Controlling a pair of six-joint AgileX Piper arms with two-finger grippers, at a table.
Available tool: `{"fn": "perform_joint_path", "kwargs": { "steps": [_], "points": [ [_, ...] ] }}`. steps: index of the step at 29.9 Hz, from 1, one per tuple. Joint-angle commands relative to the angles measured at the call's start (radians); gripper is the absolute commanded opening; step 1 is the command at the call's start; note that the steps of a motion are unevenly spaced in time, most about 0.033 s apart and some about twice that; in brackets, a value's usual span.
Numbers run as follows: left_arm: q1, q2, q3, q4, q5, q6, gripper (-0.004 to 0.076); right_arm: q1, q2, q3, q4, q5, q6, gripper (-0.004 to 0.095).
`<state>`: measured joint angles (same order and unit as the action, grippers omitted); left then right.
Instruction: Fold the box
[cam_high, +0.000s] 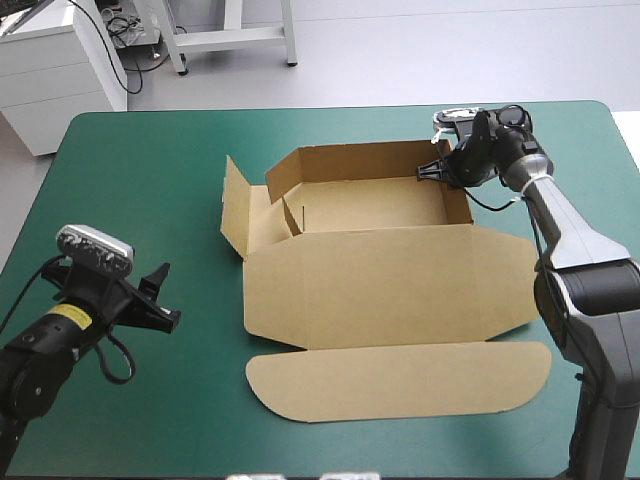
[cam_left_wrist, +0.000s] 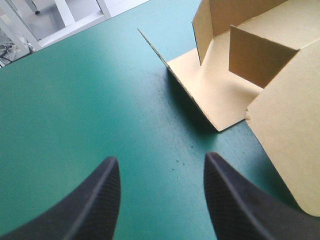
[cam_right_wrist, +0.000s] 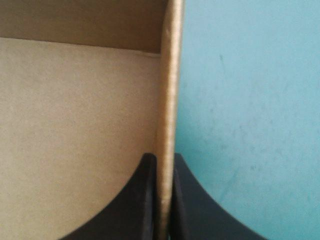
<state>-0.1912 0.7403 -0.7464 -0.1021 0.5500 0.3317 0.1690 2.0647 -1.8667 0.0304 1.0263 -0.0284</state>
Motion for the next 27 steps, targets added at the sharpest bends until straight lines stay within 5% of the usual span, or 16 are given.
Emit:
{"fn": "perform_joint_path", "kwargs": {
  "steps": [1,15,18,22,27],
  "points": [
    [-0.001,-0.092,0.049,-0.010,-0.071,-0.002,0.0343,0.005,-0.109,0.121,-0.036,0.228,-0.020,-0.0020],
    [-0.001,-0.299,0.141,-0.010,0.070,-0.006,0.0335,0.005,-0.208,0.159,-0.002,0.228,-0.031,-0.0020],
    [-0.001,-0.314,0.141,-0.015,0.089,-0.006,0.0251,0.005,-0.208,0.159,-0.002,0.228,-0.031,-0.0018],
    [-0.001,-0.317,0.141,-0.007,0.119,-0.006,0.0018,0.005,-0.208,0.159,-0.002,0.228,-0.034,-0.0016],
    [-0.001,-0.317,0.141,0.005,0.170,0.001,-0.0008,0.005,-0.208,0.158,-0.002,0.228,-0.068,0.0081]
  ]
}}
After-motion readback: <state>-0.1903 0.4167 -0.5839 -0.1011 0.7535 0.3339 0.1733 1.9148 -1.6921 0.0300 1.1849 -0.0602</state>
